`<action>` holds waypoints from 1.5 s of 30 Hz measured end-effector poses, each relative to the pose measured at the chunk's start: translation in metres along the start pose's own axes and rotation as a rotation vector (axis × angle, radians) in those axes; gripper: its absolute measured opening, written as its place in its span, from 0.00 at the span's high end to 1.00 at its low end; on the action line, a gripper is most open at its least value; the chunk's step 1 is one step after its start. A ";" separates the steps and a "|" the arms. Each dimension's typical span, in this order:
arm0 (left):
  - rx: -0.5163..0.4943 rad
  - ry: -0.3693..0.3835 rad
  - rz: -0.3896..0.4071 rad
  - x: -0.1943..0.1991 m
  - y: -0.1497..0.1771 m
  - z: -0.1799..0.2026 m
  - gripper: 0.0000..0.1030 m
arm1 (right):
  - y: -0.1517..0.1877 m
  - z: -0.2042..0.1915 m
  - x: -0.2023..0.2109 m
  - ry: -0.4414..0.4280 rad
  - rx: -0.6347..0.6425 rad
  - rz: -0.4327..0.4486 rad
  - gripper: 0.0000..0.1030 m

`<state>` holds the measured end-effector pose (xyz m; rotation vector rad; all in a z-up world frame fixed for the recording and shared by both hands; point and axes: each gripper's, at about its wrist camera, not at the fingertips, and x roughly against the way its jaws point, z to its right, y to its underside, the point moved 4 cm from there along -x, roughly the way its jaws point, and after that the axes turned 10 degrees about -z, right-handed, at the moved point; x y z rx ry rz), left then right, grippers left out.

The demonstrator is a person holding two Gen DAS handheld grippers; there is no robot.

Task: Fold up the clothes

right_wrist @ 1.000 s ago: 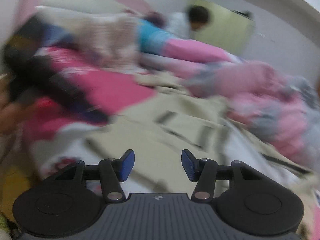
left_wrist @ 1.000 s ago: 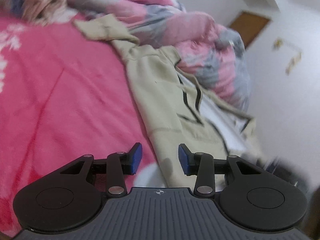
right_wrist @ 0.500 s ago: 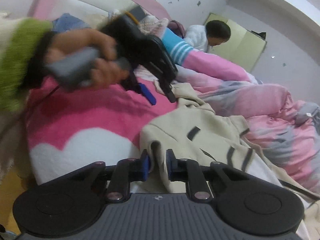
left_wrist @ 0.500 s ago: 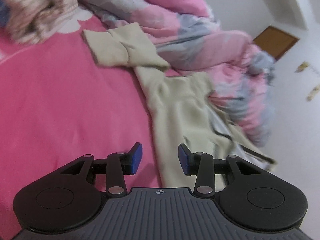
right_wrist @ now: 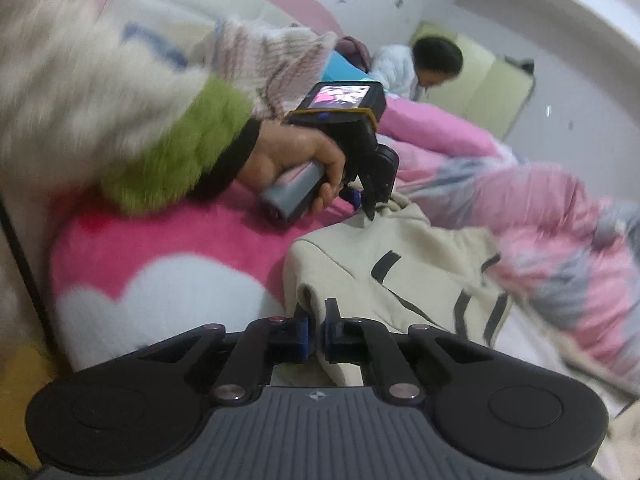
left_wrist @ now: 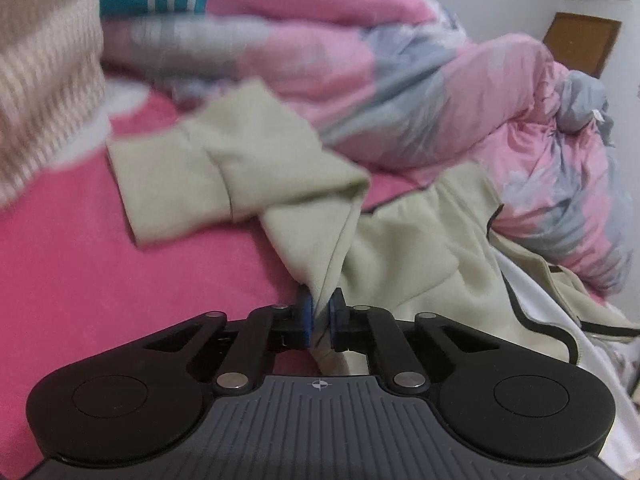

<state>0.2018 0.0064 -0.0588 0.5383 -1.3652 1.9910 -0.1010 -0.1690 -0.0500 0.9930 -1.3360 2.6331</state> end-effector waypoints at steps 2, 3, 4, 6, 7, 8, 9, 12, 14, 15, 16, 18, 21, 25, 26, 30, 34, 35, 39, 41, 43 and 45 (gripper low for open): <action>0.006 -0.003 0.029 0.015 -0.002 0.000 0.95 | -0.005 0.007 0.014 -0.055 -0.043 0.007 0.97; 0.007 -0.002 0.034 0.022 -0.003 0.000 0.95 | -0.007 0.010 0.022 -0.085 -0.060 0.012 0.97; 0.007 -0.002 0.037 0.029 -0.003 0.000 0.95 | -0.009 0.012 0.029 -0.110 -0.070 0.016 0.97; -0.015 -0.016 0.039 0.038 0.001 0.000 0.95 | -0.012 0.012 0.036 -0.133 -0.053 0.015 0.97; -0.031 -0.028 0.039 0.040 0.003 0.000 0.95 | -0.012 0.010 0.037 -0.142 -0.040 0.007 0.97; -0.038 -0.042 0.037 0.041 0.006 -0.003 0.95 | -0.010 0.007 0.037 -0.153 -0.031 -0.004 0.97; -0.040 -0.051 0.029 0.038 0.009 -0.006 0.95 | -0.007 0.005 0.033 -0.170 -0.035 -0.022 0.97; -0.085 -0.072 -0.020 0.018 0.020 -0.014 0.94 | 0.006 -0.007 0.010 -0.176 -0.019 -0.093 0.97; -0.074 -0.051 -0.029 0.013 0.024 -0.021 0.90 | 0.011 -0.015 0.000 -0.133 0.017 -0.105 0.95; -0.066 -0.041 -0.023 0.017 0.022 -0.022 0.89 | 0.011 -0.017 0.002 -0.115 0.042 -0.095 0.93; -0.059 -0.032 -0.019 0.022 0.021 -0.023 0.82 | 0.010 -0.018 0.005 -0.104 0.059 -0.092 0.90; -0.067 -0.049 0.010 0.035 0.021 -0.027 0.73 | 0.011 -0.012 0.015 -0.097 0.059 -0.080 0.60; -0.056 -0.058 0.044 0.057 0.029 -0.034 0.68 | 0.017 0.027 0.025 -0.072 -0.081 -0.078 0.55; -0.046 0.018 -0.006 0.083 0.054 -0.031 0.68 | 0.030 0.093 0.035 -0.025 -0.328 -0.092 0.46; -0.059 0.035 -0.018 0.091 0.062 -0.028 0.68 | 0.037 0.113 0.031 0.005 -0.413 -0.122 0.46; -0.136 0.109 -0.076 0.122 0.104 -0.008 0.68 | 0.067 0.174 0.002 -0.073 -0.749 -0.240 0.59; -0.191 0.188 -0.142 0.150 0.146 0.011 0.67 | 0.083 0.188 -0.019 -0.183 -0.846 -0.291 0.64; -0.196 0.203 -0.157 0.154 0.155 0.015 0.65 | 0.083 0.185 -0.017 -0.192 -0.835 -0.288 0.65; -0.209 0.185 -0.172 0.160 0.178 0.024 0.65 | 0.079 0.177 -0.013 -0.230 -0.797 -0.276 0.91; -0.201 0.172 -0.165 0.161 0.178 0.025 0.65 | 0.073 0.178 -0.013 -0.222 -0.780 -0.251 0.92; -0.188 0.164 -0.170 0.160 0.175 0.025 0.65 | 0.065 0.182 -0.013 -0.199 -0.761 -0.216 0.92; -0.188 0.151 -0.174 0.161 0.175 0.027 0.65 | 0.057 0.185 -0.012 -0.177 -0.742 -0.181 0.92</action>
